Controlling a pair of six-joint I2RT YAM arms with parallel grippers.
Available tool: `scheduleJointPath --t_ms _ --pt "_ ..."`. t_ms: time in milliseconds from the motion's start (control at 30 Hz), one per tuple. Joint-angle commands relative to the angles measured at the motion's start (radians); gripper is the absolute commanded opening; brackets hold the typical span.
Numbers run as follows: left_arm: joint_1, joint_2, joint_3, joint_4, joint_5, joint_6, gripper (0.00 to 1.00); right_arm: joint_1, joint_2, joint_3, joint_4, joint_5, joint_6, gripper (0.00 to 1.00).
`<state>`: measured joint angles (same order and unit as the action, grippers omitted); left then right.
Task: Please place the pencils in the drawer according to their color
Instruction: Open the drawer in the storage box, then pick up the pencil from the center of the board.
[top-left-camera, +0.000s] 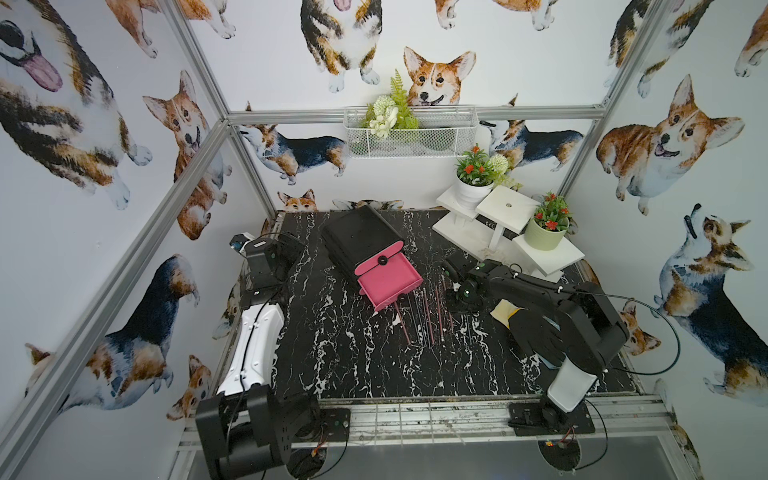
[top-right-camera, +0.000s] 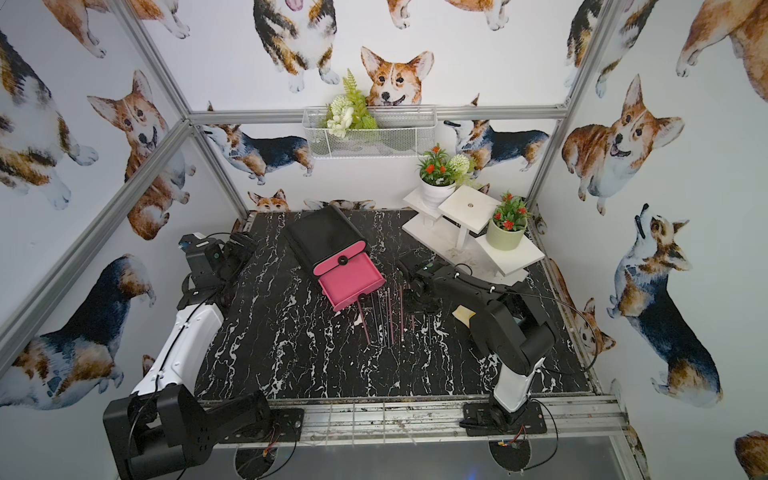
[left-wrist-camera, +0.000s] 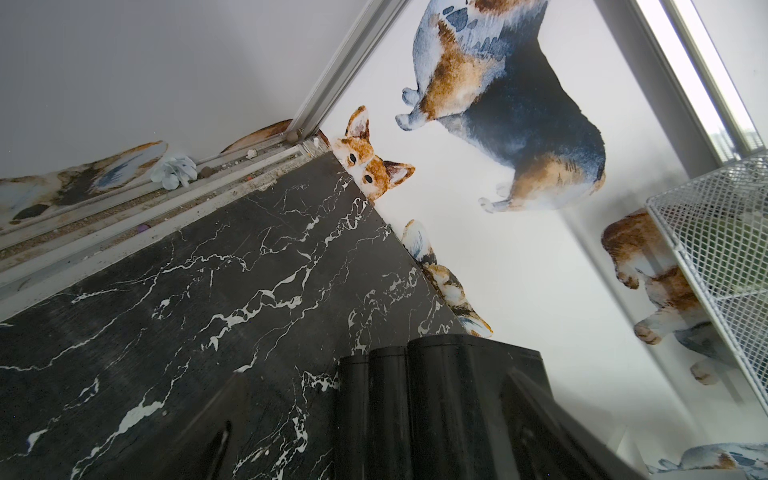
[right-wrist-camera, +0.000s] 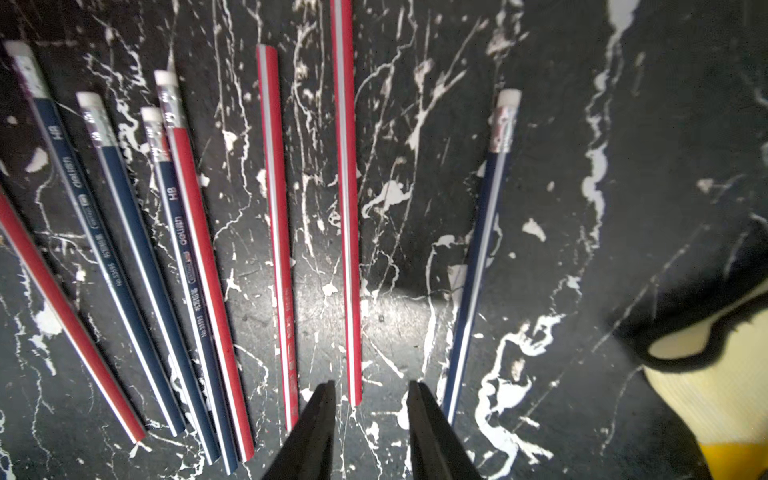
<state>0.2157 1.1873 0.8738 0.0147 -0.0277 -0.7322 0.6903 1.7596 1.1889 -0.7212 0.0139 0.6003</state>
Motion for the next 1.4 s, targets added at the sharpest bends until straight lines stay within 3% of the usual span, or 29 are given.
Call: scheduleJointPath --t_ms 0,433,1367 --pt "0.001 0.003 0.005 0.011 -0.002 0.007 1.00 -0.005 0.032 0.015 0.004 -0.039 -0.029 0.35" --pt "0.001 0.017 0.007 0.016 0.003 0.007 1.00 -0.019 0.136 0.071 0.030 -0.041 -0.055 0.34" --pt "0.001 0.015 0.004 0.016 -0.007 0.008 1.00 -0.026 0.317 0.109 -0.212 0.021 0.024 0.08"
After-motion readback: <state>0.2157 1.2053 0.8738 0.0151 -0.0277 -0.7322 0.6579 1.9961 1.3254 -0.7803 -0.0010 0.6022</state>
